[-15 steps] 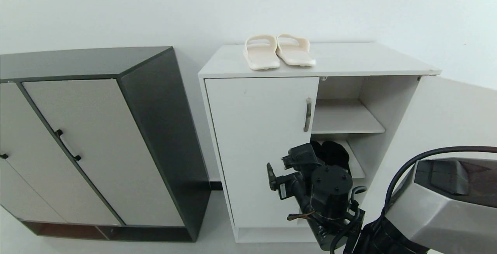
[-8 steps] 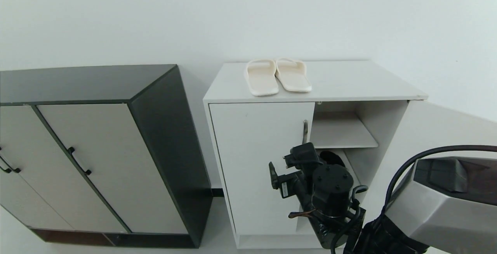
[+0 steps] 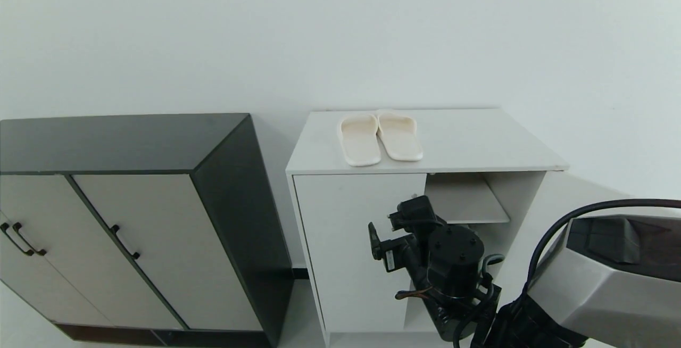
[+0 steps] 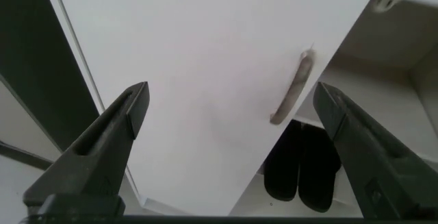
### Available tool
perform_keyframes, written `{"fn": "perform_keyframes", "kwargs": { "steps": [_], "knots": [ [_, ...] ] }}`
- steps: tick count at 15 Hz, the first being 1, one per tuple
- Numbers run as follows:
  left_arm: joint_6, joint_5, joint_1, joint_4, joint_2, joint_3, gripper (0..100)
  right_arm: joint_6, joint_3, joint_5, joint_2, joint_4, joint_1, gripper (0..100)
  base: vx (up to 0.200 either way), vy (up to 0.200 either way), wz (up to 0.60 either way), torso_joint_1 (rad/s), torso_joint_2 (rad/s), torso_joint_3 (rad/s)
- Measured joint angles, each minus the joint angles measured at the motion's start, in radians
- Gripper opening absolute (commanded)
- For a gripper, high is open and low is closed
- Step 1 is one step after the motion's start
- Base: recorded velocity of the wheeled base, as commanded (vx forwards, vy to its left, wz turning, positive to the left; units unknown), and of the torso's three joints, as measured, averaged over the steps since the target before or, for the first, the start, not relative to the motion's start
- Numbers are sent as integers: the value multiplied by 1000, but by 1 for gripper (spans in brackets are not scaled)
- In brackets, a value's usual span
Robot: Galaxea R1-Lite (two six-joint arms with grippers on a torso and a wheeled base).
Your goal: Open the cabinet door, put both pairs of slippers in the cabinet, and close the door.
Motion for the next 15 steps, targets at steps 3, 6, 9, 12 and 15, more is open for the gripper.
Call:
{"fn": "perform_keyframes", "kwargs": {
  "steps": [3,6,9,12,15],
  "knots": [
    [0,0,0,0,0,0,0,0,0,0,0,0,0,100,0,0,0,250,-574,-321],
    [0,0,0,0,0,0,0,0,0,-1,1,-4,-6,100,0,0,0,266,-609,-336],
    [0,0,0,0,0,0,0,-20,-3,-1,1,-5,-9,100,0,0,0,111,-259,-141],
    [0,-2,0,0,0,0,0,-51,-8,0,-14,29,-33,100,0,0,0,0,0,0],
    [0,-3,0,0,0,0,0,10,-37,3,-75,226,-35,100,0,0,0,0,0,0]
  ]
}}
